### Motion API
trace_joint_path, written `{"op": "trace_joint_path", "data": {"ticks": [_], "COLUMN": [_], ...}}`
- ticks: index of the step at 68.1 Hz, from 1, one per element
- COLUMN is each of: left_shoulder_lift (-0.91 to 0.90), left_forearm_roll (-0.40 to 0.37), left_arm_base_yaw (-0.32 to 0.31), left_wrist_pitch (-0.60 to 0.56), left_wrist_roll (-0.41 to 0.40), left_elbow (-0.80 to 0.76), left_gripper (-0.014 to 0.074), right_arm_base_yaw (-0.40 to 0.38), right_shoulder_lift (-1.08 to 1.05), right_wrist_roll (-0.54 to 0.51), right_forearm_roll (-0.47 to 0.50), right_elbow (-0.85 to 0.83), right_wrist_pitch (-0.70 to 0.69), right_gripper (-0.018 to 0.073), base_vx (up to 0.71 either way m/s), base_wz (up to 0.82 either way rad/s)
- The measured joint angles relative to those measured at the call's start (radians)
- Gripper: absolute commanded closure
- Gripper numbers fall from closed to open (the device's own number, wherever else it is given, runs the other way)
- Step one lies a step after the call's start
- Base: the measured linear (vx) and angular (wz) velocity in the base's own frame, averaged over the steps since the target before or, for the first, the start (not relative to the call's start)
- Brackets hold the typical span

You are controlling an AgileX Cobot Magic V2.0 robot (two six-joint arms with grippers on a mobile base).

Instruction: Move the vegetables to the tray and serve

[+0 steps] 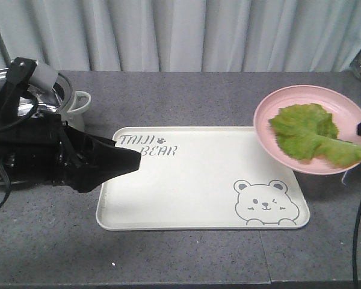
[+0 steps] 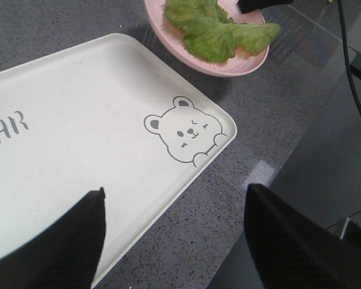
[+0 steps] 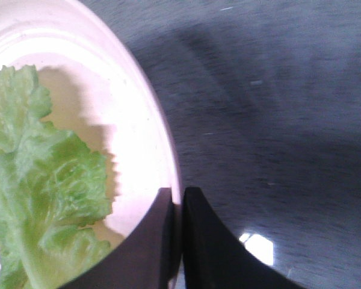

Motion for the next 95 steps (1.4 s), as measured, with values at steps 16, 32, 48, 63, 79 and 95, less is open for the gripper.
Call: {"op": "trace_joint_path", "data": {"ticks": [16,32,48,63,79,95], "left_shoulder_lift": [0.0,0.0,0.0,0.0,0.0,0.0], "left_forearm_roll": [0.0,0.0,0.0,0.0,0.0,0.0], "left_arm_base_yaw": [0.0,0.0,0.0,0.0,0.0,0.0], "left_wrist_pitch": [0.0,0.0,0.0,0.0,0.0,0.0], "left_wrist_roll": [0.0,0.0,0.0,0.0,0.0,0.0], "left_elbow": [0.0,0.0,0.0,0.0,0.0,0.0], "left_gripper": [0.0111,0.0111,0.0111,0.0111,0.0111,0.0111], "right_arm_base_yaw": [0.232,0.412,0.488,0.492,0.492,0.492], "right_shoulder_lift": [0.0,0.0,0.033,0.126,0.192,0.2], "right_wrist_roll": [0.053,0.11,0.153,0.156,0.158,0.158], "right_forearm_roll": [-0.019,-0.019,-0.017,-0.011,-0.01,-0.014], "right_elbow": [0.0,0.0,0.0,0.0,0.0,0.0], "right_wrist_pitch": [0.004,-0.045,-0.085,-0.115,-0.126,-0.131], "right_gripper": [0.0562,0.0561,0.0557,0.0524,0.0424,0.0266], "base_vx": [0.0,0.0,0.0,0.0,0.0,0.0], "base_wz": [0.0,0.0,0.0,0.0,0.0,0.0]}}
